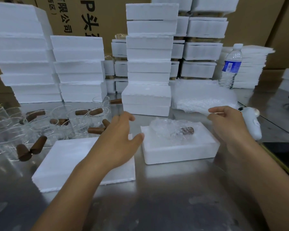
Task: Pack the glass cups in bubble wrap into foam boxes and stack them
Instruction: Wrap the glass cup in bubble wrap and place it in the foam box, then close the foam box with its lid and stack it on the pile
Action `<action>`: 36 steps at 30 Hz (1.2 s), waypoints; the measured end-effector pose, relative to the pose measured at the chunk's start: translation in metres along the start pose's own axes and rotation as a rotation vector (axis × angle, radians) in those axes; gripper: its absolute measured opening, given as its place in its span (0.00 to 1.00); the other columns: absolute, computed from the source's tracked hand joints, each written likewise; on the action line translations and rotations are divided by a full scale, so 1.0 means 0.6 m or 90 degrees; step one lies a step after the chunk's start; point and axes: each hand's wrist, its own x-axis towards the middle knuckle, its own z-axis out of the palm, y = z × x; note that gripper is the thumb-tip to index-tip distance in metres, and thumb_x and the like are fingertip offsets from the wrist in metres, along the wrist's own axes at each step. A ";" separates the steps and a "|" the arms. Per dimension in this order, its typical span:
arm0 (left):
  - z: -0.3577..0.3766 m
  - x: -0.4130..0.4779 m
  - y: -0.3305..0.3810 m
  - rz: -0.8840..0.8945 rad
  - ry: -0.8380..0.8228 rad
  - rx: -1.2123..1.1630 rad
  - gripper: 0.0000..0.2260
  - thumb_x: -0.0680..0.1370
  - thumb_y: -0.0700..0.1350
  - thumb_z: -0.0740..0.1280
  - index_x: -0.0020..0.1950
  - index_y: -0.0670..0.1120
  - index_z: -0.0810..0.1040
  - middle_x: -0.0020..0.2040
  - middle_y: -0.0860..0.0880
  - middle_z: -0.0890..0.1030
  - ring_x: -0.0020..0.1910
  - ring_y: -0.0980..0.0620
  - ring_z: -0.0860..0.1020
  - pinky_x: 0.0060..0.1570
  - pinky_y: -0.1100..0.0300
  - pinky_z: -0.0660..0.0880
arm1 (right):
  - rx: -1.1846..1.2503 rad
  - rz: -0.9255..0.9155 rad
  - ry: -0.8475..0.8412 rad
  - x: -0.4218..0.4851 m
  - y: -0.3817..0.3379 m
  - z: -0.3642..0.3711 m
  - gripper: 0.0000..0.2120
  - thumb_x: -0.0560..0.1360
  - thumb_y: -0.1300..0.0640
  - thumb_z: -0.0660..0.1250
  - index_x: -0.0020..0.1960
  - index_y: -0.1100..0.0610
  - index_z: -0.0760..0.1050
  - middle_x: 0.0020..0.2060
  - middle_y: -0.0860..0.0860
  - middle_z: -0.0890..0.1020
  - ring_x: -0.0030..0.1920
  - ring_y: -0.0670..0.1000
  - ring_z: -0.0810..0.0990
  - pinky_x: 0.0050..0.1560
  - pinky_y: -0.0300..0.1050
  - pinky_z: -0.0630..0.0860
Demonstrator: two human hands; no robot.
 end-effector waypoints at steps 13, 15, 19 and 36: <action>-0.017 -0.039 0.020 -0.067 -0.050 0.183 0.19 0.76 0.52 0.63 0.65 0.55 0.63 0.42 0.54 0.75 0.43 0.52 0.76 0.44 0.55 0.75 | -0.043 0.070 -0.128 0.003 0.022 0.000 0.07 0.75 0.61 0.65 0.51 0.54 0.77 0.45 0.50 0.77 0.43 0.48 0.73 0.40 0.41 0.68; -0.040 -0.045 0.037 -0.048 0.001 0.165 0.18 0.76 0.50 0.63 0.65 0.55 0.65 0.39 0.54 0.74 0.41 0.52 0.74 0.38 0.57 0.71 | -0.038 0.068 -0.144 -0.001 0.020 0.000 0.06 0.75 0.61 0.65 0.50 0.53 0.77 0.46 0.49 0.76 0.45 0.48 0.72 0.45 0.40 0.67; -0.109 -0.054 0.086 0.015 0.132 -0.010 0.12 0.76 0.48 0.65 0.59 0.58 0.69 0.29 0.53 0.76 0.28 0.60 0.74 0.28 0.61 0.65 | -0.032 0.079 -0.148 -0.006 0.017 0.002 0.09 0.76 0.60 0.64 0.56 0.56 0.77 0.49 0.50 0.74 0.50 0.49 0.71 0.50 0.42 0.66; -0.049 -0.008 0.106 -0.159 0.041 -1.119 0.11 0.80 0.42 0.60 0.59 0.42 0.78 0.53 0.45 0.84 0.52 0.51 0.82 0.50 0.61 0.79 | 0.448 0.124 -0.104 0.000 -0.013 -0.004 0.17 0.80 0.43 0.55 0.42 0.50 0.77 0.33 0.46 0.84 0.32 0.45 0.81 0.40 0.42 0.74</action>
